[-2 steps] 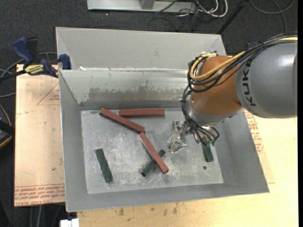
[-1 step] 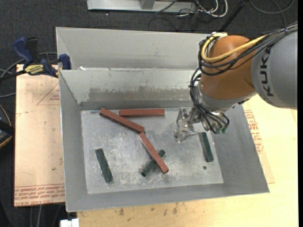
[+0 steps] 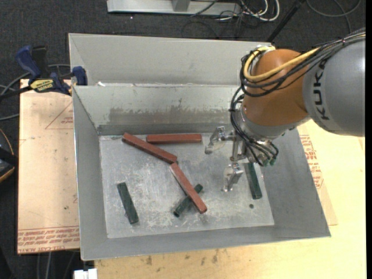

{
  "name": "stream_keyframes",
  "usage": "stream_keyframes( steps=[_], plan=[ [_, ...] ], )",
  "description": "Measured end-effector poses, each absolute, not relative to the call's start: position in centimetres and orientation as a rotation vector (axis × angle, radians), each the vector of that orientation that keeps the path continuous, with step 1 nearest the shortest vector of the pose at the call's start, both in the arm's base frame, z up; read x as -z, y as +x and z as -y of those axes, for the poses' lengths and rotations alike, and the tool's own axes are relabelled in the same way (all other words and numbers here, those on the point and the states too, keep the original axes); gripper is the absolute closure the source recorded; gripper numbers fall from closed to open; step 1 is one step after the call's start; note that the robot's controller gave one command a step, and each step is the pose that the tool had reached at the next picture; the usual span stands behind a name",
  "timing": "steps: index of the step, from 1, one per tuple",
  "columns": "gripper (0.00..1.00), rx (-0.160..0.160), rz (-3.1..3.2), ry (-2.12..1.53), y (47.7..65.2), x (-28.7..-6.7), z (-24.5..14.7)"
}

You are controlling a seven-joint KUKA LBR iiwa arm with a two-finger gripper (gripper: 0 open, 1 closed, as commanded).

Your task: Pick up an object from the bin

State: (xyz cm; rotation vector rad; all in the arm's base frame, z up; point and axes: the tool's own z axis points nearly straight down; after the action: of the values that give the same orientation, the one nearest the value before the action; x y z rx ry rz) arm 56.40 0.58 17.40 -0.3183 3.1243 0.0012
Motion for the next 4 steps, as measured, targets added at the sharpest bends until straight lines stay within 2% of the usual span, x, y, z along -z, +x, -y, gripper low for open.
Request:
stream_keyframes(
  steps=[1, 2, 3, 4],
  plan=[
    [0.0, -0.002, -3.126, -0.328, 56.4, -16.0, -0.5],
    [1.0, -0.001, -3.134, -0.074, 54.2, -7.7, -2.7],
    [0.0, -0.002, -3.134, -0.074, 54.1, -7.5, -2.7],
    [1.0, -0.003, -3.123, -0.075, 54.5, -7.8, -2.8]
  ],
)
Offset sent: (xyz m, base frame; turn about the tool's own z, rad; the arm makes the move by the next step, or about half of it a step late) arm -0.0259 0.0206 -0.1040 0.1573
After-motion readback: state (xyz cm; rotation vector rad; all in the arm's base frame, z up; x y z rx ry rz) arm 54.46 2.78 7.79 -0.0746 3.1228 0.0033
